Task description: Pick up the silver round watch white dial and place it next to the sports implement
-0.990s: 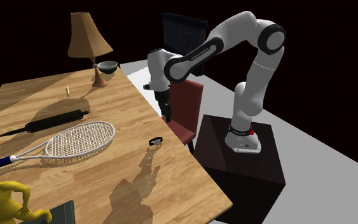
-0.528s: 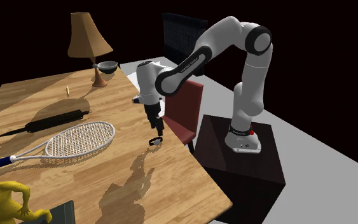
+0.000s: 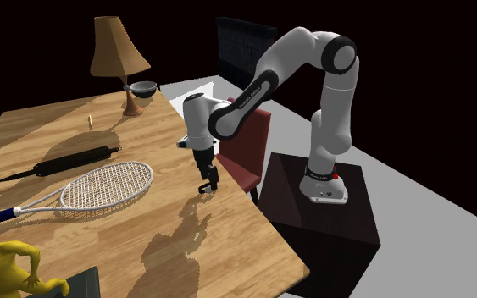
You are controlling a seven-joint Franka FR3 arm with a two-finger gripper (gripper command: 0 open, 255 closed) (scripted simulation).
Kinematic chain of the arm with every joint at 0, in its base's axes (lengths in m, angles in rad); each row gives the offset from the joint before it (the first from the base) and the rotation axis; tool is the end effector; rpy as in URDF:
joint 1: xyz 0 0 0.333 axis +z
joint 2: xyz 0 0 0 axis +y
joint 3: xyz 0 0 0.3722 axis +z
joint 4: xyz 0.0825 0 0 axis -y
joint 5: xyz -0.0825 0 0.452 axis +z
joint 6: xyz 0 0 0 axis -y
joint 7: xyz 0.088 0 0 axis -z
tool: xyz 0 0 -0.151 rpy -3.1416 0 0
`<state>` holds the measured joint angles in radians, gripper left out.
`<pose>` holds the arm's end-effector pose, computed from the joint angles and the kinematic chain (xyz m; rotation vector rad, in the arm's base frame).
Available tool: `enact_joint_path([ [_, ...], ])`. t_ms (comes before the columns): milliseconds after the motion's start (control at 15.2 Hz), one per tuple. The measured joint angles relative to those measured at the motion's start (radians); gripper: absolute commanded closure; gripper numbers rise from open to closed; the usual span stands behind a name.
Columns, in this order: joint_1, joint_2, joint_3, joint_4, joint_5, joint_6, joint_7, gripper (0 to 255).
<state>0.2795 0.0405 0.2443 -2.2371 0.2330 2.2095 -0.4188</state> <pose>0.4887 0.3007 0.3164 -2.7200 -1.1453 0.1143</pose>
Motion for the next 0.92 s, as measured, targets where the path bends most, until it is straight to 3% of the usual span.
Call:
enact_joint_path([
  [330, 0.001, 0.004, 0.001, -0.002, 0.000, 0.007, 0.000, 0],
  [396, 0.001, 0.004, 0.001, -0.002, 0.000, 0.007, 0.000, 255],
  [924, 0.001, 0.004, 0.001, -0.002, 0.000, 0.007, 0.000, 255],
])
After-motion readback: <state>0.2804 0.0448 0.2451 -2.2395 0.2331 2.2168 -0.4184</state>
